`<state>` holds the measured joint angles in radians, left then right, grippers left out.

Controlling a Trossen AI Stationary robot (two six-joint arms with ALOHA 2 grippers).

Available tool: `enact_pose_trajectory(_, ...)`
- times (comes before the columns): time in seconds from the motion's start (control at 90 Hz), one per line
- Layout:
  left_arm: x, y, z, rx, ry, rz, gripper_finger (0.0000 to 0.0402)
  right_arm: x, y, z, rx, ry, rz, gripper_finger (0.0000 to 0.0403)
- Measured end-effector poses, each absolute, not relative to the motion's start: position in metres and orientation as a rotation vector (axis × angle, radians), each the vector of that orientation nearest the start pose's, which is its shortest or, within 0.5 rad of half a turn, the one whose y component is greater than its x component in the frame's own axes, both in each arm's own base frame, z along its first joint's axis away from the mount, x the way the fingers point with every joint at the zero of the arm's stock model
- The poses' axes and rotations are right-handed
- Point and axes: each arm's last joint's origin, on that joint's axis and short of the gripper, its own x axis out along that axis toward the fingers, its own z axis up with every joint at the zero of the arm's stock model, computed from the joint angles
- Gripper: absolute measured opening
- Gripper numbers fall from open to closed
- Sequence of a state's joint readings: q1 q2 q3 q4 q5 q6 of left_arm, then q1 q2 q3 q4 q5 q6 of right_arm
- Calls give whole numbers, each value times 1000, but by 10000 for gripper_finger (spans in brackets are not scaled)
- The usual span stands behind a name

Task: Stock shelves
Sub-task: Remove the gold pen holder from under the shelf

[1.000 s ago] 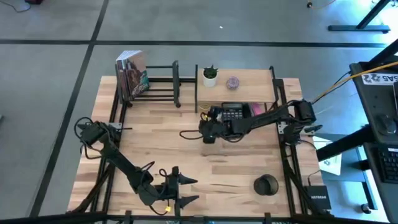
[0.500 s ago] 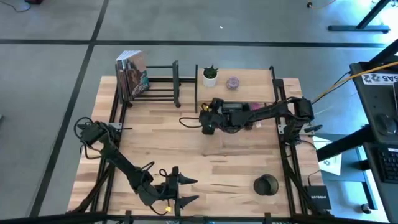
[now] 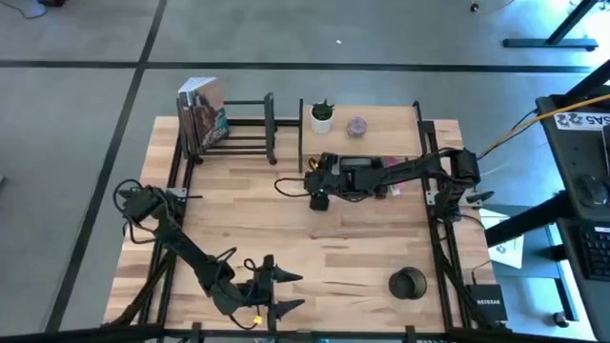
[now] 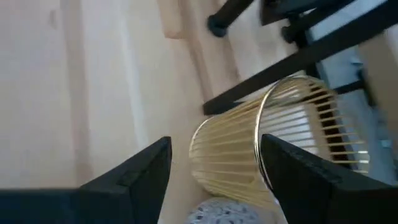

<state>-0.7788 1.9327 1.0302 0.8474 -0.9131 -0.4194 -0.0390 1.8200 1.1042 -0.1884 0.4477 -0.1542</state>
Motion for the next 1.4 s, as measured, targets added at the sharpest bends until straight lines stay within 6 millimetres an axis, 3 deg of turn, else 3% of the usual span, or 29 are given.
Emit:
enact_pose_trajectory(0.133,299,-263,191,-378,8,140,276,366,-26,169,-321,938,-368,230)
enact_pose_trajectory(0.256,299,-263,191,-378,8,140,276,365,-27,169,-338,943,-403,201)
enact_pose_trajectory(0.444,299,-263,191,-378,7,140,276,370,-23,178,-337,940,-406,95)
enact_pose_trajectory(0.533,299,-263,191,-378,7,140,276,374,-14,187,-344,935,-381,30)
enact_pose_trajectory(0.589,299,-263,191,-378,7,140,276,378,-8,195,-353,931,-363,10)
enact_pose_trajectory(0.844,298,-264,191,-380,7,136,276,381,43,232,-365,959,-170,2)
enact_pose_trajectory(1.011,293,-270,194,-365,-9,113,276,361,94,248,-357,1034,55,0)
enact_pose_trajectory(1.122,291,-273,197,-351,-32,99,276,351,115,248,-391,1050,113,1)
enact_pose_trajectory(1.211,289,-274,200,-348,-50,95,276,355,112,248,-411,1030,81,2)
enact_pose_trajectory(1.4,287,-275,202,-349,-65,87,276,373,67,245,-374,1013,-30,50)
